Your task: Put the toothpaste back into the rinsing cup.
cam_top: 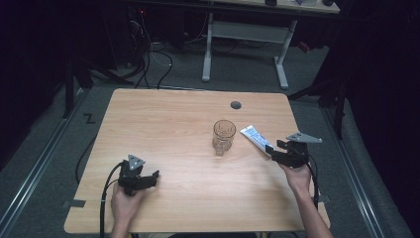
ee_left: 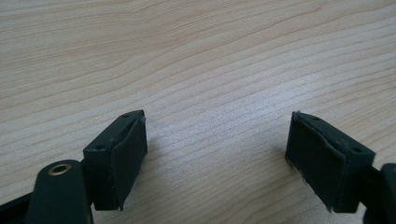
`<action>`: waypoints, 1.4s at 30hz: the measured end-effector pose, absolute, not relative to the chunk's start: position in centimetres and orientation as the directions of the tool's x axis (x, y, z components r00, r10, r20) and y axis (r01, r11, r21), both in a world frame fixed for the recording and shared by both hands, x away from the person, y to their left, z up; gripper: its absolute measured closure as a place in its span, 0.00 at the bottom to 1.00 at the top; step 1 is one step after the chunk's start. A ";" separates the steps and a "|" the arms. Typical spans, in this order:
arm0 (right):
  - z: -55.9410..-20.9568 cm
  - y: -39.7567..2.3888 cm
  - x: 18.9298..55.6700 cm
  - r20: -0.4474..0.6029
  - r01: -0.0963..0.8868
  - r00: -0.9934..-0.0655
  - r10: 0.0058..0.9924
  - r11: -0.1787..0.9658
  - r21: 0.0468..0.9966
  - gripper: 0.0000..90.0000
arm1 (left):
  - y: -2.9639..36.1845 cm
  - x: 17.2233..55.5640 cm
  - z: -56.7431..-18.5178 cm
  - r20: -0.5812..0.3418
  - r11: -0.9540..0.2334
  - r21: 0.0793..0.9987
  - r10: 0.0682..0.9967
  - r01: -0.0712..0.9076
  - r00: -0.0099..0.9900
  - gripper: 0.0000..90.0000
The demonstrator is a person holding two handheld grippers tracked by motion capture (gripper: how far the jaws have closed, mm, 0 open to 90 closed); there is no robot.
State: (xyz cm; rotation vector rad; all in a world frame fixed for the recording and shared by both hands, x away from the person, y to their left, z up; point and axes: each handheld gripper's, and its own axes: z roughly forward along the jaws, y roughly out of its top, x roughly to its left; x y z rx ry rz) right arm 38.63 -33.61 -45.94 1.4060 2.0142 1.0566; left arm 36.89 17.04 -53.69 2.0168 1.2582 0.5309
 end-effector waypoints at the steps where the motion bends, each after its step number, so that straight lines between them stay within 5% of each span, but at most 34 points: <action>1: -45.9 -33.6 38.8 0.049 0.577 -0.370 0.928 0.188 0.795 0.47 | 17.0 36.9 -53.7 -0.017 -0.291 0.735 0.895 0.612 0.446 0.23; 42: -43.2 -31.3 44.1 -0.022 0.593 -0.383 0.924 0.263 0.761 0.43 | 17.0 36.9 -53.7 -0.018 -0.290 0.736 0.895 0.612 0.446 0.23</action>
